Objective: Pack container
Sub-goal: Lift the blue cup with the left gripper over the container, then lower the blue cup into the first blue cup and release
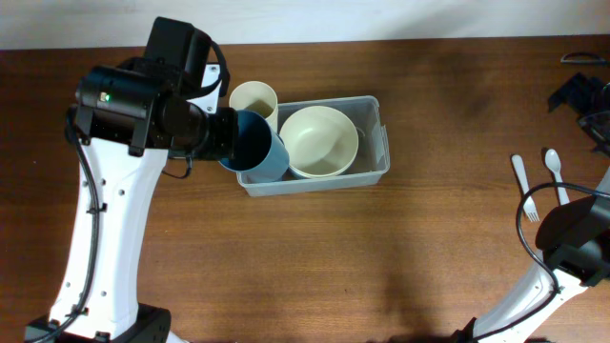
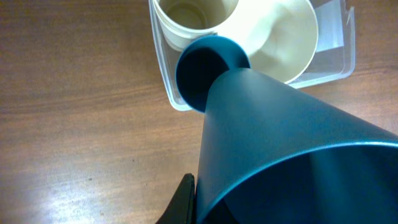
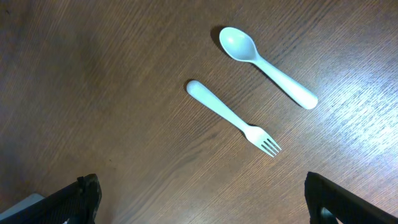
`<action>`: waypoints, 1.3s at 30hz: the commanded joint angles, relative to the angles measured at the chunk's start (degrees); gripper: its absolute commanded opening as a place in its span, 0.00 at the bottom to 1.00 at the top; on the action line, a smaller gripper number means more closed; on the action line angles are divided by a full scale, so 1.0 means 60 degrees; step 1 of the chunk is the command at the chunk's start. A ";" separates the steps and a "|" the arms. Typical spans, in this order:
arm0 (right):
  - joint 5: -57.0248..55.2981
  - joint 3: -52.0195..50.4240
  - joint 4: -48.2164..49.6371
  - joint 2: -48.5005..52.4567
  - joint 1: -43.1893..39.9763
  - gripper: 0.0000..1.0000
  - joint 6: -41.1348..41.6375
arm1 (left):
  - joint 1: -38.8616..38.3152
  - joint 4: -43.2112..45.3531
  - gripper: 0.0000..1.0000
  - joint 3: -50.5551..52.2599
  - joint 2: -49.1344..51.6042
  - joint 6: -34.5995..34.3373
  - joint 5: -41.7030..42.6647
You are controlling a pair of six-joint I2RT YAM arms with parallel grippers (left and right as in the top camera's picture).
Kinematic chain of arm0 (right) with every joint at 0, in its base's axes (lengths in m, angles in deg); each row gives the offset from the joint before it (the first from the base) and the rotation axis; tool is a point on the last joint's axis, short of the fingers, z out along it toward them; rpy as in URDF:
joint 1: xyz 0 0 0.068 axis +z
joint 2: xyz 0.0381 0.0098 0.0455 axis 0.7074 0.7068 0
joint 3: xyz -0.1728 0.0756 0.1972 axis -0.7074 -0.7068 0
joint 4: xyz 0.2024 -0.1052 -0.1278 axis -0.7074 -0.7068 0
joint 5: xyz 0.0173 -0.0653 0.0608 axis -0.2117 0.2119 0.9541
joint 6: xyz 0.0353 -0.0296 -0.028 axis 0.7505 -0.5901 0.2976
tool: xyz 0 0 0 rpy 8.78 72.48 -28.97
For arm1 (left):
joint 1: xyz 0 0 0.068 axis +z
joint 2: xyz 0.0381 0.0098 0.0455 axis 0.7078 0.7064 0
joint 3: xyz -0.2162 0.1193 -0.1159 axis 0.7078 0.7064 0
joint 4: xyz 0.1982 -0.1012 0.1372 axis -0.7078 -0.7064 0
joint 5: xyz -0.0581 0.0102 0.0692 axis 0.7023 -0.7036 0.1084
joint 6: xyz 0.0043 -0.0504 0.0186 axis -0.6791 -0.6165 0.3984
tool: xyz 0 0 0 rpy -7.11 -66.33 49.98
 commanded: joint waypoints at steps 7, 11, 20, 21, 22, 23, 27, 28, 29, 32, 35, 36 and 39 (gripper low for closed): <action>-0.0044 -0.0062 0.0018 -0.0004 0.0022 0.99 0.0080 | -0.0047 0.0302 0.02 0.0018 -0.0102 -0.0135 -0.0670; -0.0047 -0.0062 0.0018 -0.0004 0.0022 0.99 0.0080 | -0.0047 0.0302 0.02 0.0018 0.0098 -0.0160 -0.0678; -0.0044 -0.0062 0.0018 -0.0004 0.0022 0.99 0.0076 | -0.0047 0.0470 0.02 0.0018 0.0878 -0.0164 -0.0823; -0.0044 -0.0062 0.0018 -0.0004 0.0022 0.99 0.0076 | -0.0047 0.0535 0.02 0.0018 0.0889 -0.0160 -0.0892; -0.0044 -0.0062 0.0018 -0.0004 0.0022 0.99 0.0076 | -0.0044 0.0594 0.02 0.0018 0.0889 -0.0160 -0.0929; -0.0044 -0.0062 0.0018 -0.0004 0.0022 0.99 0.0080 | -0.0044 0.0630 0.01 0.0018 0.0885 -0.0160 -0.0936; -0.0044 -0.0062 0.0018 -0.0004 0.0022 0.99 0.0076 | -0.0007 0.0652 0.07 0.0018 0.0885 -0.0160 -0.0933; -0.0044 -0.0062 0.0018 -0.0004 0.0022 0.99 0.0080 | 0.0007 0.0641 0.21 0.0018 0.0885 -0.0160 -0.0933; -0.0044 -0.0062 0.0018 -0.0004 0.0022 0.99 0.0080 | 0.0022 0.0627 0.34 0.0018 0.0885 -0.0157 -0.0943; -0.0044 -0.0062 0.0018 -0.0004 0.0022 0.99 0.0076 | 0.0106 0.0586 0.49 0.0018 0.0885 -0.0160 -0.1078; -0.0044 -0.0062 0.0018 -0.0004 0.0022 0.99 0.0080 | 0.0219 0.0525 0.51 0.0018 0.0885 -0.0164 -0.1140; -0.0047 -0.0062 0.0018 -0.0004 0.0022 0.99 0.0076 | 0.0262 0.0506 0.51 0.0018 0.0885 -0.0164 -0.1140; -0.0044 -0.0062 0.0018 -0.0004 0.0022 0.99 0.0076 | 0.0401 0.0488 0.52 0.0018 0.0885 -0.0168 -0.1140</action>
